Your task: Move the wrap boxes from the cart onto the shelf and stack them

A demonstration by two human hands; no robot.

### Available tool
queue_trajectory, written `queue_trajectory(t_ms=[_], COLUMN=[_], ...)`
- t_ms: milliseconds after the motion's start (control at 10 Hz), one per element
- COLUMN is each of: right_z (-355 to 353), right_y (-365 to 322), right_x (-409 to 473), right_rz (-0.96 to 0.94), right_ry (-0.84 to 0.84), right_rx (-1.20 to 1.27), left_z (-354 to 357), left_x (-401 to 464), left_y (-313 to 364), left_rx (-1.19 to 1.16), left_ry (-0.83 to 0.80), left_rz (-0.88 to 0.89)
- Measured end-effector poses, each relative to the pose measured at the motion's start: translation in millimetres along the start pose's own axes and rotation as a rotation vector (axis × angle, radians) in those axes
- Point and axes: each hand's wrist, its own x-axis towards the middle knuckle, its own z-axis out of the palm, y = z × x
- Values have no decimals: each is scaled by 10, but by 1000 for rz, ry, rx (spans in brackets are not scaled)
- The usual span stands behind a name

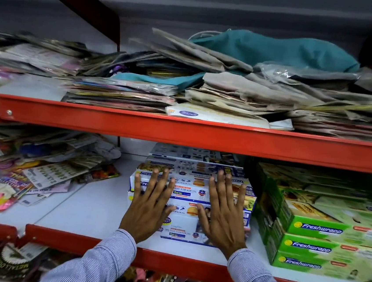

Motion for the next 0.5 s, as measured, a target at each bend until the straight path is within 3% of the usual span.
queue_trajectory(t_ms=[300, 500], right_z=[213, 75], right_y=[47, -2], right_x=[-2, -11], right_rz=[-62, -38], right_ry=[152, 77], right_rx=[-42, 1], left_z=[242, 98], left_x=[14, 0], left_y=[-103, -64], left_rx=[64, 60], left_ry=[124, 23], left_rz=[77, 52])
